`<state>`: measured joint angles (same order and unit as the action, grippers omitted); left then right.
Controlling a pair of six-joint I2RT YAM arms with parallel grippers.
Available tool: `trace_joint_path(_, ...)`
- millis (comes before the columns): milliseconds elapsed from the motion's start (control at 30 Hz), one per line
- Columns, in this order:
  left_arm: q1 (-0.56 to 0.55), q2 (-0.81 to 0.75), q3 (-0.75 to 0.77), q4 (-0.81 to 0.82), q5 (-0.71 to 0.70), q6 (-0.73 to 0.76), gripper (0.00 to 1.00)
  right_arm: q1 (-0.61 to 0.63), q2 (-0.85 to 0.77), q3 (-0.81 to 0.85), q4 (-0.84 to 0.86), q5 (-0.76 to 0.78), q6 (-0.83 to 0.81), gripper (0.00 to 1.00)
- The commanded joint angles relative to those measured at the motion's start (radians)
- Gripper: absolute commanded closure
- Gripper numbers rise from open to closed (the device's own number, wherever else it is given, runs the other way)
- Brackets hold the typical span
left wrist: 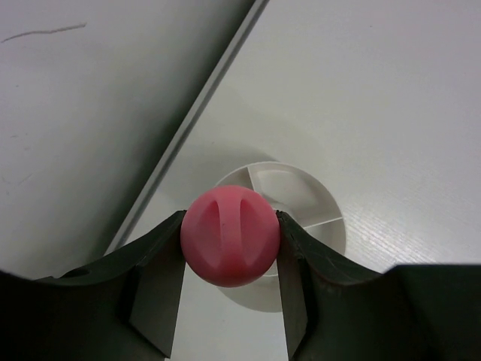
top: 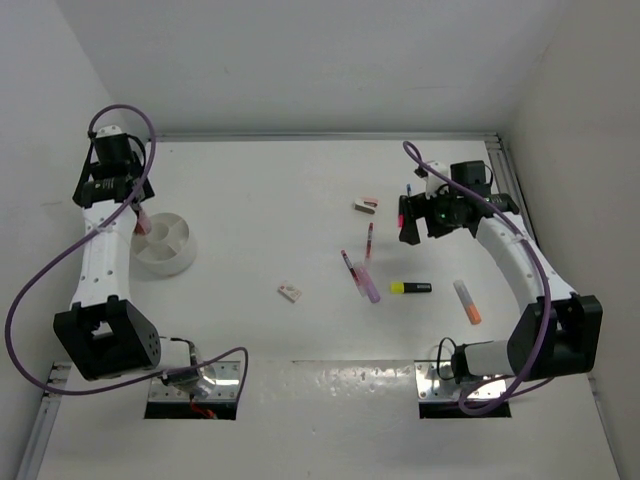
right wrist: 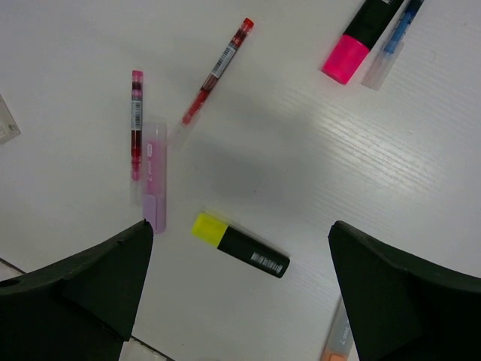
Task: Sort the stationery into containers
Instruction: Place the stationery in the storage box.
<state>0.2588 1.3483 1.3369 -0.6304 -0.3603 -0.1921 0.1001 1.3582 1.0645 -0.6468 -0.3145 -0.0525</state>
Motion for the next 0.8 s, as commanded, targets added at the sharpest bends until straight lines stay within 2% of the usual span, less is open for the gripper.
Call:
trace_joint_path(0, 0.002, -0.04, -0.028, 0.073, 0.055, -0.018, 1.0, 0.006, -0.001, 0.037, -0.004, 0.009, -0.023, 0.02)
trace_joint_path(267, -0.006, 0.018, -0.047, 0.09, 0.069, -0.026, 1.0, 0.006, 0.002, 0.042, -0.016, 0.026, -0.038, 0.02)
trace_joint_path(767, -0.013, 0.002, -0.146, 0.193, 0.162, -0.013, 1.0, -0.002, -0.001, 0.026, -0.02, 0.037, -0.052, 0.02)
